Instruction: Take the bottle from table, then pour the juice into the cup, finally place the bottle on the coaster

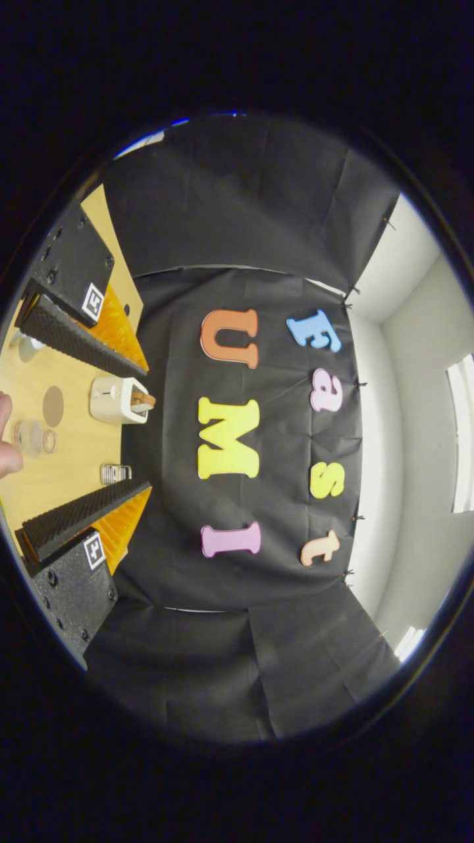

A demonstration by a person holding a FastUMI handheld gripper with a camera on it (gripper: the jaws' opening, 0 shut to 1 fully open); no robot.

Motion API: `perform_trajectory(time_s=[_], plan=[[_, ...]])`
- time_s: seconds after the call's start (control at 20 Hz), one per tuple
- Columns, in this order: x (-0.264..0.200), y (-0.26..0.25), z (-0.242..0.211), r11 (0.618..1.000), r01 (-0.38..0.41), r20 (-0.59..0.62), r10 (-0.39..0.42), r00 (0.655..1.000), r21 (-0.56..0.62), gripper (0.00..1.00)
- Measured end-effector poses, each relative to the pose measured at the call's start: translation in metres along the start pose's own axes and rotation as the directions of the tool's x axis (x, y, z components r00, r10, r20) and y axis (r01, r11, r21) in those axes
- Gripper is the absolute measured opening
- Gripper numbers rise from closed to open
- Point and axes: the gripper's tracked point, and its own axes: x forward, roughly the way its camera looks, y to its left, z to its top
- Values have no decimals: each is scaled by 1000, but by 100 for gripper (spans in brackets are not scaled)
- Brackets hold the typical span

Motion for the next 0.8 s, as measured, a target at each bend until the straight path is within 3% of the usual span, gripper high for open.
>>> perform_trajectory(time_s=[0.8], plan=[[-21, -15, -14, 1000, 17, -2, -17, 1000, -18, 100]])
